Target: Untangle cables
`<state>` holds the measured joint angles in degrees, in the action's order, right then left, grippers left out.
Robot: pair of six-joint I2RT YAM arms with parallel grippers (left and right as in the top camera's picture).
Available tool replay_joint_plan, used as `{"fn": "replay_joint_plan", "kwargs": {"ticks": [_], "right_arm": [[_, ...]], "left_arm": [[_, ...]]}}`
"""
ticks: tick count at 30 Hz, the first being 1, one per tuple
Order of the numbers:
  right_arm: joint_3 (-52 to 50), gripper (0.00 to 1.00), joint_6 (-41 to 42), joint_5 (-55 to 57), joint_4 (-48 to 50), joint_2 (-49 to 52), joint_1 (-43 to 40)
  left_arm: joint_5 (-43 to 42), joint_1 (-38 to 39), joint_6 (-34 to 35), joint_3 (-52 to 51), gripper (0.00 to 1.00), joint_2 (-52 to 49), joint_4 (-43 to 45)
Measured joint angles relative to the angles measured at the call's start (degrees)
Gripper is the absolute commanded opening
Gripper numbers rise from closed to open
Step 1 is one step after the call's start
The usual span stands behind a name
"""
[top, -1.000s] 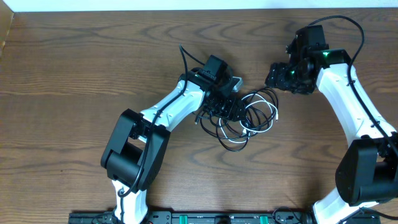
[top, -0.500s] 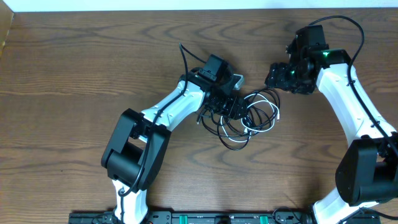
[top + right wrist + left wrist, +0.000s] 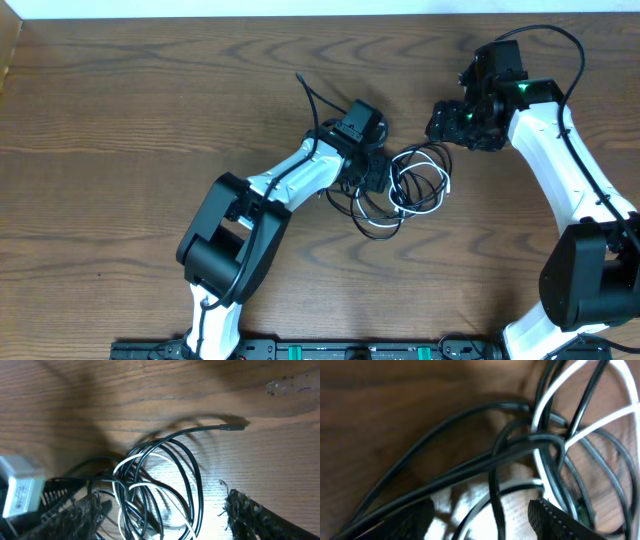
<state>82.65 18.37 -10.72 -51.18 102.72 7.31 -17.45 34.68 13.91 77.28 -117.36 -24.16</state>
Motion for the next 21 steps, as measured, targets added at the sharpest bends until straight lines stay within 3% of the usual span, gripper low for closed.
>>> {"fn": "replay_joint_plan", "kwargs": {"ticks": [5,9,11,13,15,21], "right_arm": [[0.00,0.78,0.00,0.04,0.04,0.00,0.00],[0.00,0.78,0.00,0.07,0.02,0.00,0.00],[0.00,0.77,0.00,0.04,0.02,0.00,0.00],[0.00,0.67,-0.02,0.00,0.02,0.00,0.00],[0.00,0.65,-0.11,-0.42,0.13,0.00,0.02],[-0.11,0.68,-4.35,-8.22,4.57,0.00,1.51]], "left_arm": [[2.78,0.07,1.42,0.00,0.36,-0.37,0.42],[3.23,0.07,1.38,0.00,0.33,-0.52,0.44],[3.21,0.11,1.38,0.00,0.26,-0.52,0.39],[3.19,0.11,1.55,0.00,0.14,-0.50,-0.09],[3.23,0.15,1.49,0.00,0.08,-0.07,-1.68],[3.04,0.26,1.53,-0.02,0.07,6.71,-6.32]]}}
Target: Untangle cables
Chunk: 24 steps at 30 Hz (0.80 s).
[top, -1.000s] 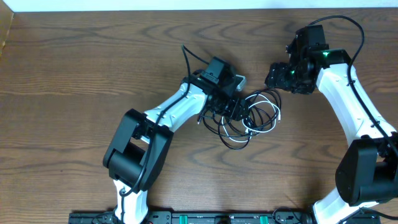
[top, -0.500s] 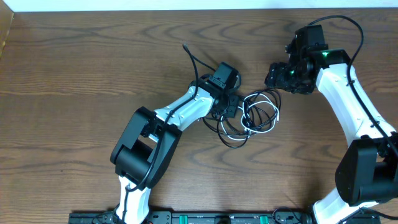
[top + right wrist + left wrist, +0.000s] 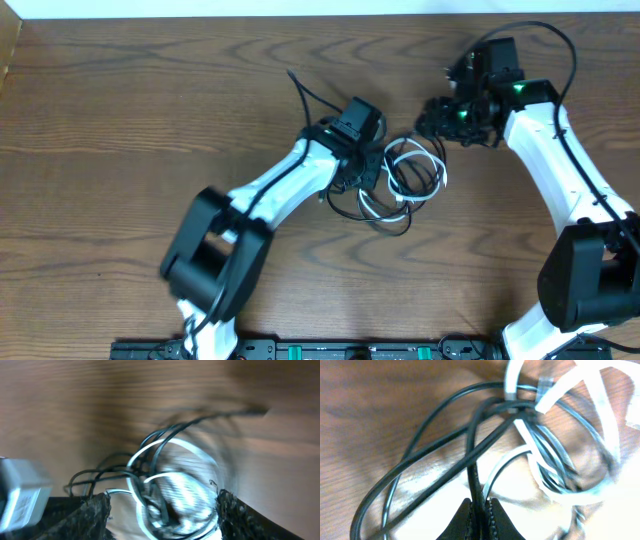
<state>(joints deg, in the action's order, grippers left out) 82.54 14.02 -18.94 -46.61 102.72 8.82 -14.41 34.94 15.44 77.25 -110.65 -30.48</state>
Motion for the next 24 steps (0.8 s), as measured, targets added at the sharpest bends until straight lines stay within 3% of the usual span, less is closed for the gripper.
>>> {"fn": "replay_joint_plan", "kwargs": {"ticks": [7,14,24], "right_arm": [[0.00,0.67,-3.15,-6.49,1.49,0.00,5.44],[-0.02,0.67,-3.21,-7.91,1.53,0.00,6.75],[-1.07,0.65,-4.22,-11.89,3.02,3.28,8.63]], "left_arm": [[-0.72,-0.13,0.00,0.02,0.07,12.98,-3.39],[-6.82,-3.63,1.62,0.02,0.07,14.34,-3.61],[-23.15,-11.76,5.84,0.02,0.07,14.34,-0.15]]}}
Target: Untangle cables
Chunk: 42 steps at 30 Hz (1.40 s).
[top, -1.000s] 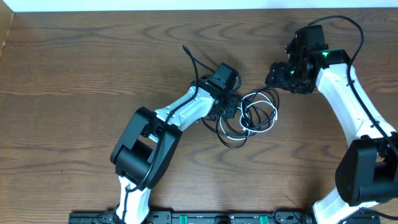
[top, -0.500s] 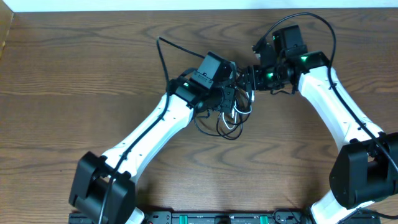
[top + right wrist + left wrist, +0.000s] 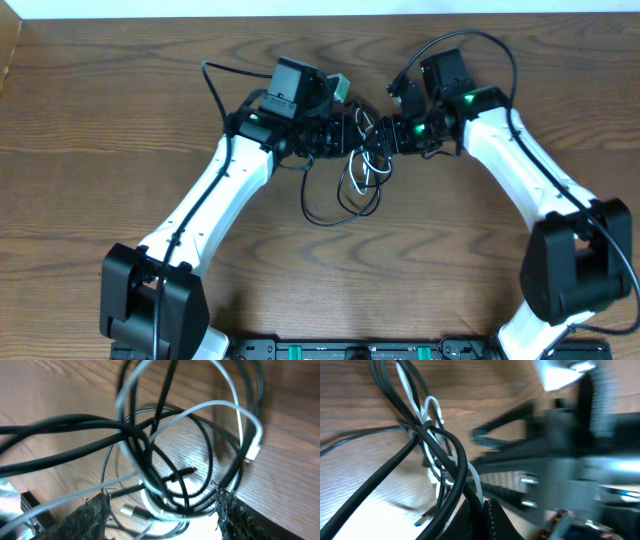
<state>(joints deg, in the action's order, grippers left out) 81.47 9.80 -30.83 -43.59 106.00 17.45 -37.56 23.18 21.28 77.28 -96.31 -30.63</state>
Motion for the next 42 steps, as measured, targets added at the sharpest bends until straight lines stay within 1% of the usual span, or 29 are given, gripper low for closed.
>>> {"fn": "replay_joint_plan", "kwargs": {"ticks": [5,8,9,12,15,17,18,20,24,26,31,34,37,40,42], "right_arm": [[-0.31,0.64,-0.22,-2.49,2.89,3.32,1.03],[-0.35,0.59,0.04,-3.02,5.14,4.87,2.38],[-0.35,0.56,0.28,-3.04,5.79,5.20,2.71],[-0.33,0.44,2.73,-2.47,8.61,6.99,3.58],[-0.33,0.24,6.05,-1.75,10.47,8.94,3.91],[-0.37,0.17,8.13,-1.33,11.41,9.90,4.09],[-0.42,0.10,8.76,-1.09,11.78,10.05,4.13],[-0.42,0.01,10.45,0.09,12.20,10.12,4.15],[-0.26,0.01,13.51,3.06,9.68,10.10,4.11],[0.13,0.01,15.34,5.66,6.80,10.10,3.69],[0.35,0.01,16.09,7.39,4.00,9.97,2.69],[0.15,0.01,17.00,11.30,1.18,10.03,-0.28],[0.13,0.01,17.20,13.18,-0.02,10.03,-3.96],[0.11,0.01,16.09,13.49,-0.42,10.03,-5.44],[0.11,0.01,13.68,12.74,-0.39,10.03,-5.88]], "left_arm": [[-5.90,-0.92,1.53,0.00,0.07,0.00,0.92],[-7.32,-0.96,2.14,0.00,0.07,0.07,0.92],[-7.34,-0.96,2.32,0.00,0.07,0.26,0.92],[-6.58,-0.98,2.56,0.00,0.07,1.64,0.90],[-3.98,-1.01,2.73,0.00,0.07,4.48,0.94],[-2.80,-1.01,2.73,0.00,0.07,7.28,1.03],[-2.43,-1.01,2.73,0.00,0.07,8.57,1.03],[-1.40,-1.07,2.71,0.00,0.07,11.13,0.98],[1.38,-2.27,2.71,0.00,0.07,12.24,0.76],[5.53,-4.35,2.71,0.00,0.07,13.60,-0.17],[13.38,-9.27,1.33,-0.02,0.07,19.08,-1.62],[19.61,-14.12,-0.24,0.31,0.07,25.18,-2.58],[23.10,-18.93,-1.31,1.57,0.07,29.05,-3.19],[24.11,-21.75,-1.86,2.05,0.07,29.66,-4.15],[24.41,-22.84,-2.08,2.05,0.07,29.44,-5.31]]}}
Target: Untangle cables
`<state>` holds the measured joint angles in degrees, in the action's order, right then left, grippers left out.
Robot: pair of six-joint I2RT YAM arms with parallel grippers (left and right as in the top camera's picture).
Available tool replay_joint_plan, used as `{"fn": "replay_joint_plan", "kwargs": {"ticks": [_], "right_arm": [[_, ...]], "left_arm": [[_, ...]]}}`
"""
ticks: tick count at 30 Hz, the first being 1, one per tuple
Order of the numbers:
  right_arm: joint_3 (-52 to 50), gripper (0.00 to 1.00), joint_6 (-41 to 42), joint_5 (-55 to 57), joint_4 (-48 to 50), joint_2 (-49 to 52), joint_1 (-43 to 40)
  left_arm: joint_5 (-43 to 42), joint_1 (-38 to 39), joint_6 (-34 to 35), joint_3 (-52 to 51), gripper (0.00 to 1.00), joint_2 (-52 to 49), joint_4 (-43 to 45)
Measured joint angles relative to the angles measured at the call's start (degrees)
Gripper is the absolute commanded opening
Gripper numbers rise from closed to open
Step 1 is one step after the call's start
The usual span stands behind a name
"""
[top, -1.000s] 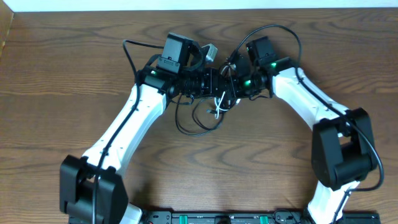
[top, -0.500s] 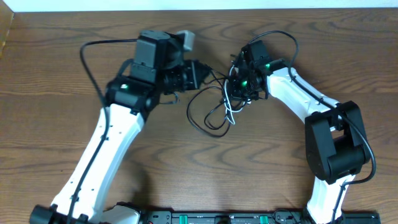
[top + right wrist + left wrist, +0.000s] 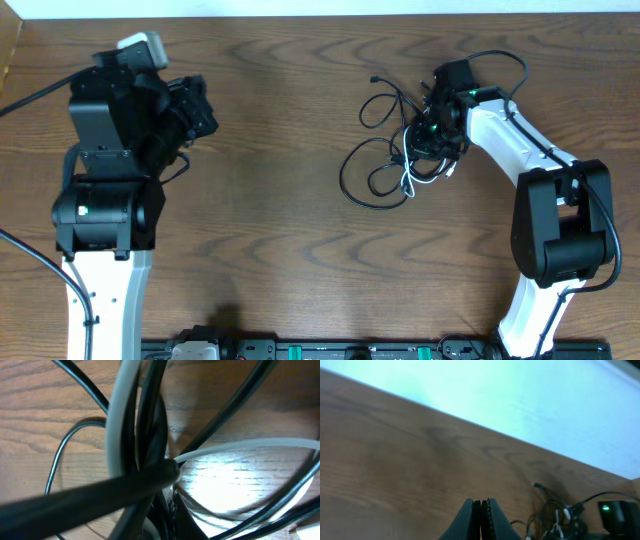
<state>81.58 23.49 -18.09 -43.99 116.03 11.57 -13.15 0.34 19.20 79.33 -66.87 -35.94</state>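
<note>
The tangle of black and white cables point(image 3: 392, 160) lies on the wooden table right of centre, small and far off as the tangle point(image 3: 555, 516) in the left wrist view. My right gripper point(image 3: 428, 135) is down in its right side. Up close, that gripper point(image 3: 170, 512) is shut on a black cable point(image 3: 100, 495), with a pale cable point(image 3: 120, 435) looping across in front. My left gripper point(image 3: 203, 110) is raised at the far left, well away from the tangle. Its fingers point(image 3: 481, 505) are shut, and nothing shows between them.
A loose black cable end point(image 3: 372, 78) points up-left from the tangle. The brown table point(image 3: 300, 270) ends at a white strip point(image 3: 300, 8) along its far edge. The left arm's body point(image 3: 105, 200) stands over the table's left side.
My left arm has gone from the tangle at the table's middle to the far left, raised, without the cables. The tangle now lies further right, and my right gripper has shut on it.
At first my left gripper stood open in the tangle and my right gripper was open beside it. Then the left was shut on a black cable. Both grippers then met at the tangle near the far middle. Now only the right one holds it.
</note>
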Motion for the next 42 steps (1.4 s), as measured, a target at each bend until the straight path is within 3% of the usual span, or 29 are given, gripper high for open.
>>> {"fn": "replay_joint_plan", "kwargs": {"ticks": [8,15,20,26,30,37,42], "right_arm": [[0.00,0.04,-7.50,-4.04,-0.94,-0.07,0.22],[-0.31,0.07,-8.68,-5.11,-1.25,-2.32,0.24],[-0.35,0.09,-8.68,-5.22,-1.44,-2.69,0.24],[-0.35,0.12,-8.68,-5.42,-1.90,-2.69,0.24],[-0.35,0.13,-8.68,-5.51,-1.97,-2.69,0.24],[-0.35,0.15,-8.68,-5.51,-2.58,-2.69,0.24],[-0.35,0.16,-8.68,-5.51,-2.64,-2.69,0.24]], "left_arm": [[-4.02,2.47,-3.13,0.02,0.09,-3.82,-6.78],[-7.78,10.25,-8.13,0.02,0.33,-8.50,-11.69],[-8.61,15.37,-12.00,0.02,0.40,-12.00,-14.12],[-11.26,18.01,-15.39,0.02,0.41,-16.94,-15.06],[-18.23,19.26,-18.95,0.02,0.42,-21.68,-13.73],[-30.29,19.82,-25.16,-0.28,0.53,-27.50,-13.03],[-28.13,19.82,-24.59,-0.28,0.53,-25.62,-13.11]]}}
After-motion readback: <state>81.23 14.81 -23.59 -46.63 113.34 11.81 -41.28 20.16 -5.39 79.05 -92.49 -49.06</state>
